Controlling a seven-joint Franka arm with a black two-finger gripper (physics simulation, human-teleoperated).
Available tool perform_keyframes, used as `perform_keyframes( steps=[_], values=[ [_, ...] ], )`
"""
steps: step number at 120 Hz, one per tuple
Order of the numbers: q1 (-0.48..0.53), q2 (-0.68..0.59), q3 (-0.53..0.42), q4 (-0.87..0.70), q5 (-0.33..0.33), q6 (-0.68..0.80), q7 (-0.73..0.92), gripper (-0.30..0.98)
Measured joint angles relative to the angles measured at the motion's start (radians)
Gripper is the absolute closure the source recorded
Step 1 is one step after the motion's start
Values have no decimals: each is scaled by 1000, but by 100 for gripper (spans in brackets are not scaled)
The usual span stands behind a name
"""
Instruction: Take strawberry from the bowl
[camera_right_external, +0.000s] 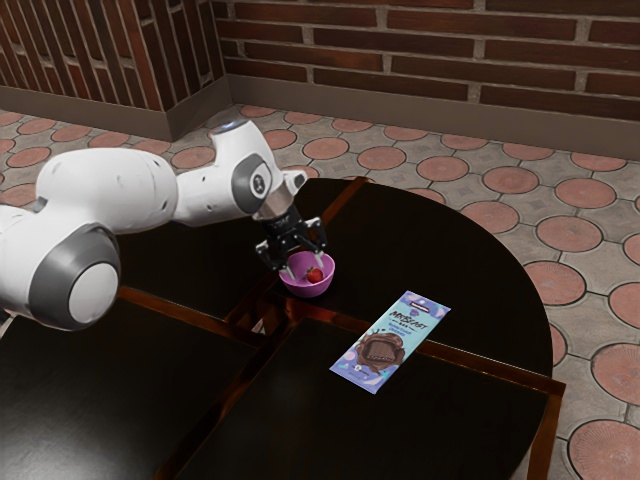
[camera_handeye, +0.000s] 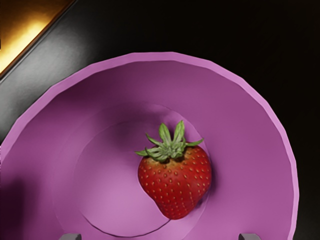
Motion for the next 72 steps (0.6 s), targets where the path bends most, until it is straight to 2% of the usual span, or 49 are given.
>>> perform_keyframes(
  steps=[72],
  values=[
    [3,37,-1,39,19,38,22,31]
  ],
)
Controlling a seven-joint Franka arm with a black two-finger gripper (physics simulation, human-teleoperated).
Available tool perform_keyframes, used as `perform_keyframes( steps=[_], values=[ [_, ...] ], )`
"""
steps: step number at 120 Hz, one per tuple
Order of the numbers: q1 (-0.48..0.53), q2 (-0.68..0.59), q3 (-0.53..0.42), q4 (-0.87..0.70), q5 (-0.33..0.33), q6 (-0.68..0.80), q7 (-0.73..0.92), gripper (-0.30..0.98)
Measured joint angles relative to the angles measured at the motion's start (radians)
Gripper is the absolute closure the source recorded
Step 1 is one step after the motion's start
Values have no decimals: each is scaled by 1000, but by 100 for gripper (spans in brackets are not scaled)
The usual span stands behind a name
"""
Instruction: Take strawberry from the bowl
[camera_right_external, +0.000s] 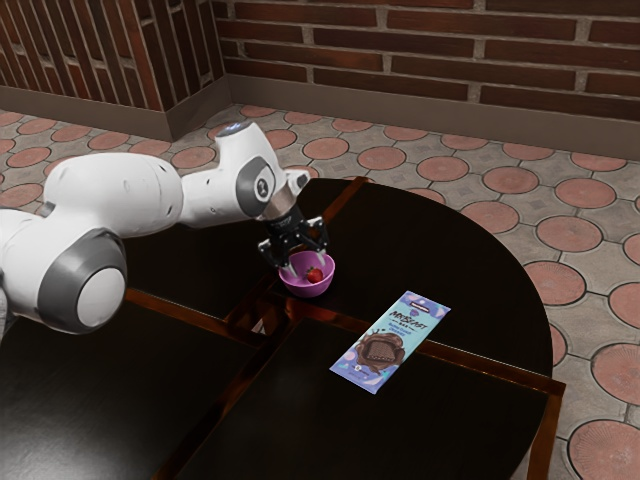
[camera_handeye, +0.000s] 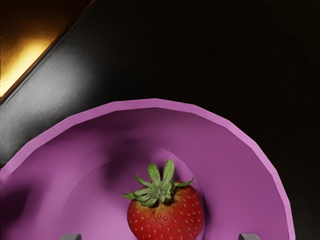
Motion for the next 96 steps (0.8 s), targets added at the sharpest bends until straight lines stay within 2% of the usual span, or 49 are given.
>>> perform_keyframes(
  steps=[77,96],
  values=[
    [10,42,-3,29,1,13,14,30],
    [10,53,-4,41,-1,25,20,38]
  ],
)
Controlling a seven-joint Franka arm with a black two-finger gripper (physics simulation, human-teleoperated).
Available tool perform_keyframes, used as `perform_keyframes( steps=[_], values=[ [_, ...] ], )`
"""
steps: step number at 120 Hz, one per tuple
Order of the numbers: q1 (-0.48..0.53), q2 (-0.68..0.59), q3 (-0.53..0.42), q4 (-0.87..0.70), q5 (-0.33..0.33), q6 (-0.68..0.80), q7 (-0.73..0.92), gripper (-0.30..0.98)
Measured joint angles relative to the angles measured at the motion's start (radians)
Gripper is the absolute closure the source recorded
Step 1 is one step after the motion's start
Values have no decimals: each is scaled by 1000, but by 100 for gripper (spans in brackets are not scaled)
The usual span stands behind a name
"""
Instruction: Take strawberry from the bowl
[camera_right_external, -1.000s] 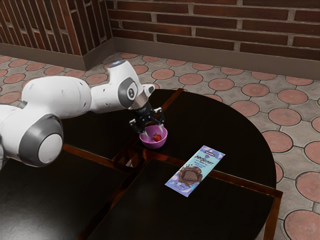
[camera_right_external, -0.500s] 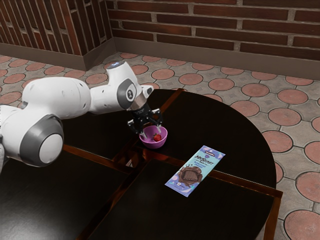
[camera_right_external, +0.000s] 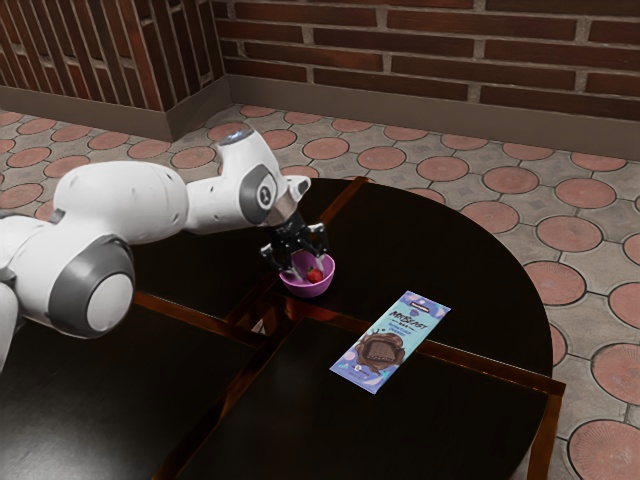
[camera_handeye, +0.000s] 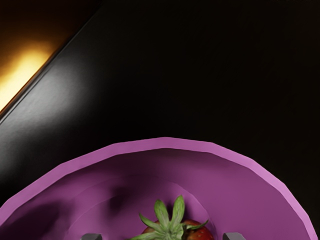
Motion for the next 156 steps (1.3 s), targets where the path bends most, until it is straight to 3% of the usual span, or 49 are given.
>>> perform_keyframes(
  steps=[114,156],
  values=[
    [1,39,-26,36,36,22,30,43],
    [0,24,-26,17,65,18,-1,57]
  ],
)
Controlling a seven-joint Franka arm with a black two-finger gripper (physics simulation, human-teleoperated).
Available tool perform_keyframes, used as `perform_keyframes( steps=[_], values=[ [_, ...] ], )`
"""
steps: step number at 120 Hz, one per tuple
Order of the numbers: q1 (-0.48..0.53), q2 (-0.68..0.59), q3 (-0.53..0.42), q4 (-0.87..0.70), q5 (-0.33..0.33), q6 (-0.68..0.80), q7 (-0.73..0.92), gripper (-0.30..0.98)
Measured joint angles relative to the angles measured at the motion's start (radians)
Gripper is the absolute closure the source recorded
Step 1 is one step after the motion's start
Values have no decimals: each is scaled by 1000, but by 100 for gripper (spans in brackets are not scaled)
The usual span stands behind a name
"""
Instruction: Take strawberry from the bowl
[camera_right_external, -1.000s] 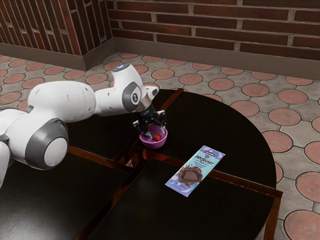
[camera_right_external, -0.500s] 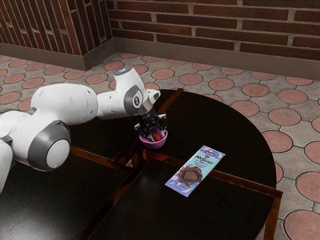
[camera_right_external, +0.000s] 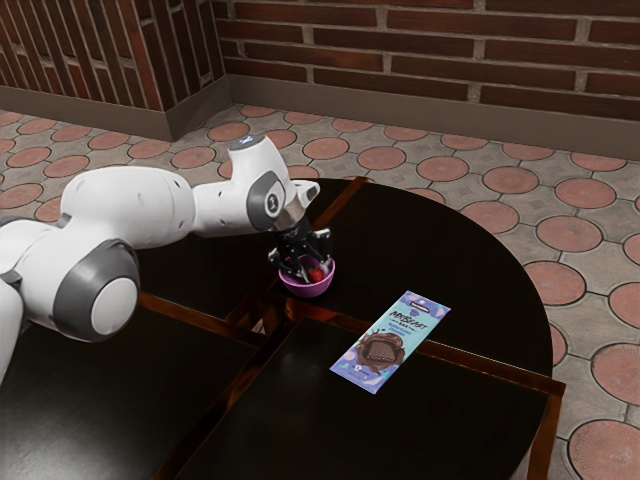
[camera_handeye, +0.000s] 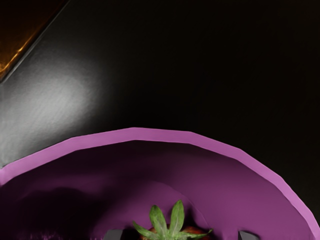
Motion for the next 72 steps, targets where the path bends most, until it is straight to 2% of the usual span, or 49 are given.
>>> perform_keyframes(
  steps=[20,44,56,72],
  values=[
    [0,-22,0,-28,-3,2,-14,61],
    [1,-117,3,-80,2,4,-14,61],
    [-2,-243,3,-235,12,3,-14,60],
    [-24,-443,-8,-519,15,4,-19,58]
  ],
)
